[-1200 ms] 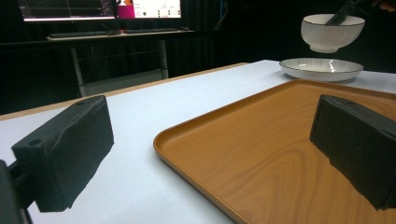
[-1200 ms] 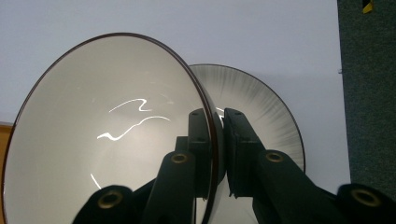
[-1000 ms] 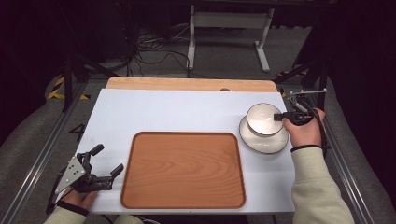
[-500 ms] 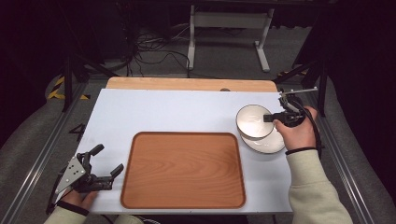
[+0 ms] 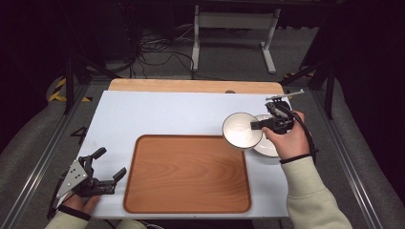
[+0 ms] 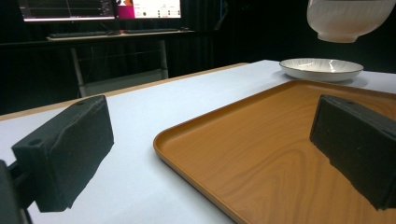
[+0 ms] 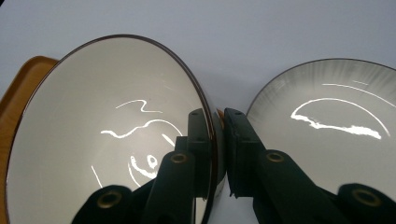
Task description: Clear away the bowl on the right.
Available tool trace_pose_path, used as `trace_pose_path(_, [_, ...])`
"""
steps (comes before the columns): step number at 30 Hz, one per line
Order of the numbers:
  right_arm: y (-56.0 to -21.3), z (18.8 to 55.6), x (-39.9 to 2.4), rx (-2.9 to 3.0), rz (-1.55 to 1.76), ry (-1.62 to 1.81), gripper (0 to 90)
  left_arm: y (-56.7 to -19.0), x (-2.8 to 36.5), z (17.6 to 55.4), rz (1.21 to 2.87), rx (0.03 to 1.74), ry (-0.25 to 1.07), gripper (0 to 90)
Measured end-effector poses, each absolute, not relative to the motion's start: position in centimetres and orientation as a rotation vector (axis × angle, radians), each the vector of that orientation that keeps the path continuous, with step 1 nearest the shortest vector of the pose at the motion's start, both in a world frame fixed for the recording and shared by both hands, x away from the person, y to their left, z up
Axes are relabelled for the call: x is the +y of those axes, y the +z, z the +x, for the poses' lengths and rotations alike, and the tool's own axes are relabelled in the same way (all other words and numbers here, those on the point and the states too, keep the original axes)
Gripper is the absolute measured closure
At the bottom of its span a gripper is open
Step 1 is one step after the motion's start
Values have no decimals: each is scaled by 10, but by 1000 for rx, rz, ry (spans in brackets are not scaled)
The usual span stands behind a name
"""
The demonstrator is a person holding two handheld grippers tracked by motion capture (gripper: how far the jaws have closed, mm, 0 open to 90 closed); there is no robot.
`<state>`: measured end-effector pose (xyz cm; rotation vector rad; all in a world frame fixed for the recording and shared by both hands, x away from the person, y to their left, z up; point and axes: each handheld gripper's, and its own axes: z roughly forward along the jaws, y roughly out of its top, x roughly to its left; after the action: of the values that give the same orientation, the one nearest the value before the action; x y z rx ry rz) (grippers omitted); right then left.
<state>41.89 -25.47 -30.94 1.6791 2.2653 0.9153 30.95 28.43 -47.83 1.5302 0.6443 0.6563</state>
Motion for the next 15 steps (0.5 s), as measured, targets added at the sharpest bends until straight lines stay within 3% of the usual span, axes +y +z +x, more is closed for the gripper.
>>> trace_pose_path(15, [-306,411,-214,2363,1644,940,821,-478,284,309,1530,645,655,2])
